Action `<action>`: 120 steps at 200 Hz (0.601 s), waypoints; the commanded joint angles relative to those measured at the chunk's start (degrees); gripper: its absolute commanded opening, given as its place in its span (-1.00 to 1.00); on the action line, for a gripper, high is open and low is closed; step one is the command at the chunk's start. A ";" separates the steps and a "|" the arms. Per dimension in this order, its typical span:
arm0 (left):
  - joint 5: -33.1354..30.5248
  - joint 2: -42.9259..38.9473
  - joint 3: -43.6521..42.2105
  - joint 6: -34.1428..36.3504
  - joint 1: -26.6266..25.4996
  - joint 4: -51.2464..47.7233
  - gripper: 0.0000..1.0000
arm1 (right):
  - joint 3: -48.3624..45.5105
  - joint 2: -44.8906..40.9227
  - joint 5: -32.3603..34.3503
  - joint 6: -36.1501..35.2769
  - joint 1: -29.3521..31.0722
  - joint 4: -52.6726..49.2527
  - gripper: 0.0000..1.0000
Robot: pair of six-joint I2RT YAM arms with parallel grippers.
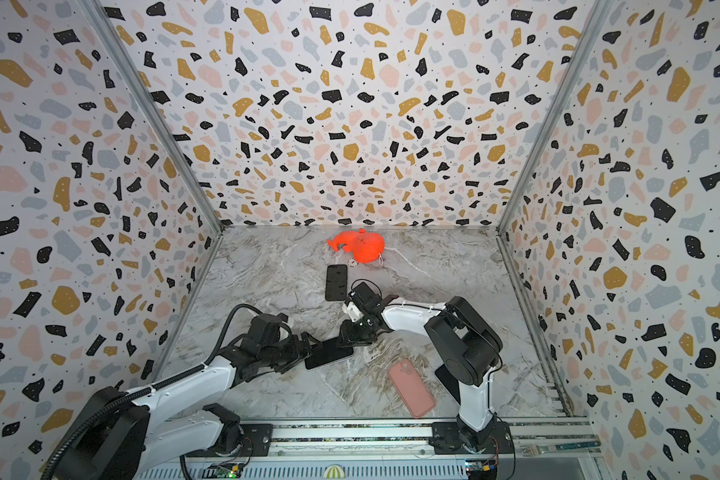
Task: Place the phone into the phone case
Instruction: 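Hold the phone seated in the light blue case between both grippers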
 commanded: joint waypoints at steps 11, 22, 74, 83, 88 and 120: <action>0.71 0.20 1.18 1.51 -0.37 -1.81 0.78 | 2.02 -4.14 5.97 -1.93 0.16 -5.25 0.00; -0.25 -0.16 1.53 2.01 -0.38 -3.43 0.78 | 2.01 -5.03 7.83 -2.31 0.27 -6.13 0.00; -4.22 -3.63 3.66 6.75 -0.61 -12.36 0.67 | -1.47 -9.90 13.58 -2.95 2.02 -5.77 -0.08; -4.07 -3.94 3.53 6.64 -0.76 -12.28 0.65 | -2.18 -10.32 14.19 -2.95 2.27 -5.67 -0.10; -3.89 -3.97 3.46 6.58 -0.92 -12.15 0.64 | -2.62 -10.63 14.38 -2.95 2.37 -5.46 -0.11; -2.99 -3.33 3.20 5.47 -2.88 -9.67 0.54 | -5.69 -12.39 15.42 -2.74 2.84 -4.47 -0.22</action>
